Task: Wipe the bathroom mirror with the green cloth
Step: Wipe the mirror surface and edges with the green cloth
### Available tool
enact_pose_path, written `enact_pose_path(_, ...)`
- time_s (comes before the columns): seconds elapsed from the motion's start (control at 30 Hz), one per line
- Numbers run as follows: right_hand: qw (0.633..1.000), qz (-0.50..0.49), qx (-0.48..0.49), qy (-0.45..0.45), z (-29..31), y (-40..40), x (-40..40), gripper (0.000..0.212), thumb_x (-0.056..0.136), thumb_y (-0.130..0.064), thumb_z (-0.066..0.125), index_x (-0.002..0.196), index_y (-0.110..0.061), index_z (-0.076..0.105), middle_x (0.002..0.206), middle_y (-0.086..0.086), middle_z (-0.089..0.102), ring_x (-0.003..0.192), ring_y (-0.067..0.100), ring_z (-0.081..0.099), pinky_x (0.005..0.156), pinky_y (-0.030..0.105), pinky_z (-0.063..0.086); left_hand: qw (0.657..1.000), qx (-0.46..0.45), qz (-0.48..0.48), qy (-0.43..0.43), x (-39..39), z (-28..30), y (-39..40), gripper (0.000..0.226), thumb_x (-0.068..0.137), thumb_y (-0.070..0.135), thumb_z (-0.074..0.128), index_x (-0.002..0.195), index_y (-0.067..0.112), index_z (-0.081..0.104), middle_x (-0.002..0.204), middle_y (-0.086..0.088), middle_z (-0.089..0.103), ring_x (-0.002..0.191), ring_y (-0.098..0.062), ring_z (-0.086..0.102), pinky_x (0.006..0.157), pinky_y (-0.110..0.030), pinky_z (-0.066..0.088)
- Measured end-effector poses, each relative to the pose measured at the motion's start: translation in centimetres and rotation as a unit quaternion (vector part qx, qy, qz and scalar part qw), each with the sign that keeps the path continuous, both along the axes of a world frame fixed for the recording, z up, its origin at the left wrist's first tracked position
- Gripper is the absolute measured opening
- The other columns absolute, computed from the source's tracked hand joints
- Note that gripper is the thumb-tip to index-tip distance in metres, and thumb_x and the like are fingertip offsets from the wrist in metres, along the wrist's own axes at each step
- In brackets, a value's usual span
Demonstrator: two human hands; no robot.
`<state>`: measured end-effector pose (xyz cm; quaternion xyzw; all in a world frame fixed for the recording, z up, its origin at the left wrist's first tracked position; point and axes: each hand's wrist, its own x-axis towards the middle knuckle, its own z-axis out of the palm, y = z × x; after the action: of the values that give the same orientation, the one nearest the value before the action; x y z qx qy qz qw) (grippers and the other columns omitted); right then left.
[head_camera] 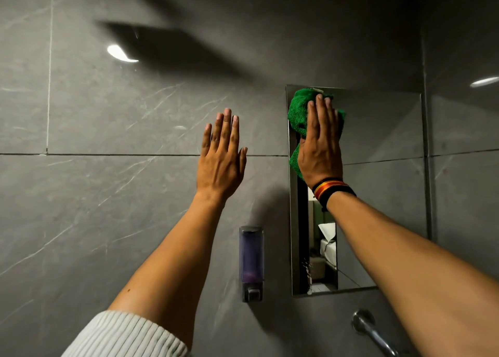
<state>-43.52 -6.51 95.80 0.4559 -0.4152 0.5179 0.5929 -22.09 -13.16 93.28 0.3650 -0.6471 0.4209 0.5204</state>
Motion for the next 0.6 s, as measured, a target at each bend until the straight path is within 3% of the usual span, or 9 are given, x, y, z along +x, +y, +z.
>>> enact_pose_path(0.2, 0.997, 0.028, 0.024, -0.067, -1.5, -0.2, -1.4, 0.068, 0.093, 0.001, 0.049, 0.156, -0.002, 0.023, 0.165, 0.019, 0.022, 0.153, 0.034, 0.017, 0.127, 0.046, 0.01, 1.0, 0.007, 0.001, -0.008, -0.7, -1.1, -0.8, 0.069, 0.112, 0.043, 0.013, 0.17, 0.006, 0.004, 0.178, -0.015, 0.0, 0.165, -0.029, -0.001, 0.133, -0.043, -0.007)
enact_pose_path(0.33, 0.981, 0.07, 0.022, -0.179, -4.1, 0.2, -4.4, 0.062, 0.098, -0.01, 0.046, 0.156, -0.002, 0.024, 0.165, 0.019, 0.021, 0.153, 0.036, 0.018, 0.123, 0.057, 0.021, 1.0, 0.005, -0.013, -0.015, -1.4, -1.8, -1.6, 0.068, 0.112, 0.041, 0.017, 0.169, 0.006, 0.006, 0.178, -0.016, 0.003, 0.165, -0.029, 0.001, 0.135, -0.045, 0.0)
enact_pose_path(0.43, 0.955, 0.101, 0.027, -0.277, -9.3, -0.3, -7.7, 0.062, 0.098, -0.01, 0.044, 0.156, -0.004, 0.024, 0.164, 0.019, 0.022, 0.15, 0.038, 0.021, 0.12, 0.061, 0.026, 1.0, 0.003, -0.012, -0.02, -2.0, -2.1, -2.2, 0.068, 0.112, 0.04, 0.021, 0.169, 0.005, 0.008, 0.178, -0.016, 0.004, 0.165, -0.03, 0.003, 0.135, -0.046, 0.001)
enact_pose_path(0.6, 0.878, 0.138, 0.087, -0.451, -23.1, -3.0, -11.1, 0.061, 0.099, -0.023, 0.035, 0.154, 0.0, 0.025, 0.162, 0.024, 0.023, 0.151, 0.041, 0.021, 0.122, 0.059, 0.016, 0.999, 0.01, -0.012, -0.039, -3.6, -2.5, -3.5, 0.069, 0.113, 0.041, 0.021, 0.17, 0.006, 0.005, 0.178, -0.015, 0.001, 0.166, -0.029, 0.0, 0.134, -0.044, -0.003)
